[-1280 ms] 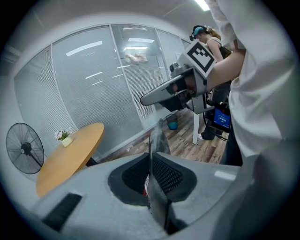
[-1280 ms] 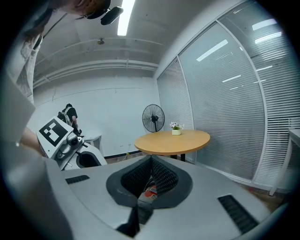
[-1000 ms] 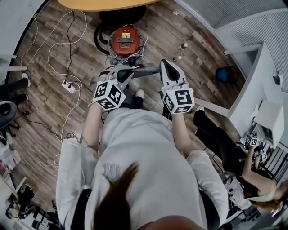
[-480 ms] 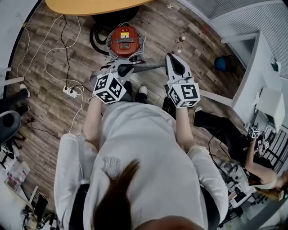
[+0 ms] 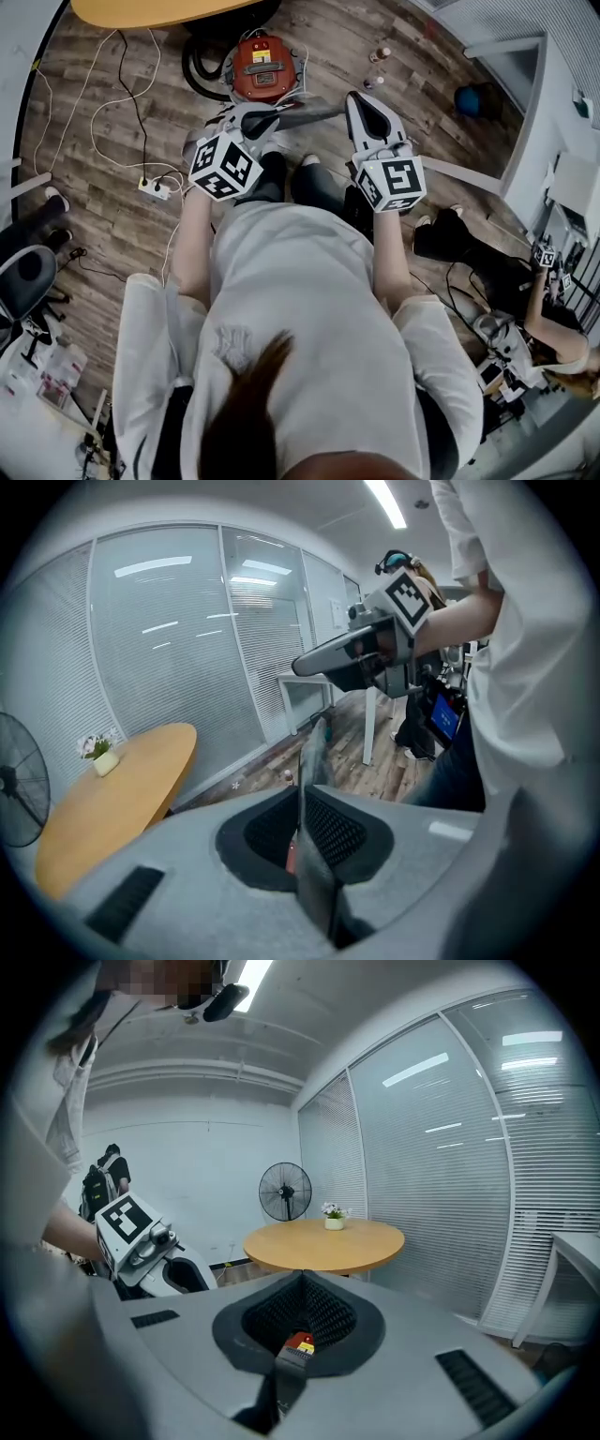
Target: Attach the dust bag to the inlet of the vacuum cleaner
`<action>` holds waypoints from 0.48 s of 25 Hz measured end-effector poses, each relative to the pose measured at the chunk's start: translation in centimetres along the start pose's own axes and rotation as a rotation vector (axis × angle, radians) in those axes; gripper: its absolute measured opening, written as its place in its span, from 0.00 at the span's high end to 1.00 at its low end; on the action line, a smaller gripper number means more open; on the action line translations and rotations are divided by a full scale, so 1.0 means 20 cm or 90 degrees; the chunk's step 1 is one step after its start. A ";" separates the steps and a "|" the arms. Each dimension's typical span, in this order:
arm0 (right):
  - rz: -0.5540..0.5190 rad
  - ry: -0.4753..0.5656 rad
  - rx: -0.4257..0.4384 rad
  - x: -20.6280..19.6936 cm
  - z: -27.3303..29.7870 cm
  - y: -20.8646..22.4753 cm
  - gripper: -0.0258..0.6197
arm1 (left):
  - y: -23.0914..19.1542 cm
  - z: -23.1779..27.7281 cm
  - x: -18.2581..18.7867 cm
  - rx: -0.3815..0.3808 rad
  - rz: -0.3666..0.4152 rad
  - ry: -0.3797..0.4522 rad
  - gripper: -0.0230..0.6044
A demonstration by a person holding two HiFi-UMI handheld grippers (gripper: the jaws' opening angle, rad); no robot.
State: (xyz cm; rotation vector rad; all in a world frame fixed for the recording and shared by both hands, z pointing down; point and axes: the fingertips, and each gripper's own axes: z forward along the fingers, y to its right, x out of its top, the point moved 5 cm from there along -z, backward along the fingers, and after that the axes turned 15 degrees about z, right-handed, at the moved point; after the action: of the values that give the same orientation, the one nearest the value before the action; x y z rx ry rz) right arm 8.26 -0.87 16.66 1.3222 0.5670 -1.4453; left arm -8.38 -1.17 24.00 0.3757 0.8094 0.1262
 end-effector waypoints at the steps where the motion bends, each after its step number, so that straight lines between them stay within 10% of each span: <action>1: -0.006 -0.009 0.003 -0.01 0.01 -0.02 0.95 | 0.00 -0.01 -0.01 -0.002 -0.006 0.001 0.90; 12: -0.217 -0.182 0.125 -0.19 0.15 -0.24 0.87 | 0.03 0.06 -0.05 -0.041 0.007 -0.010 0.90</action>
State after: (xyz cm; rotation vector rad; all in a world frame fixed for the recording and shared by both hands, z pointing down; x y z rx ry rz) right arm 2.22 -0.45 19.54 1.1761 0.4845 -1.9738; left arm -8.21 -1.30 25.68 0.3207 0.7861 0.1587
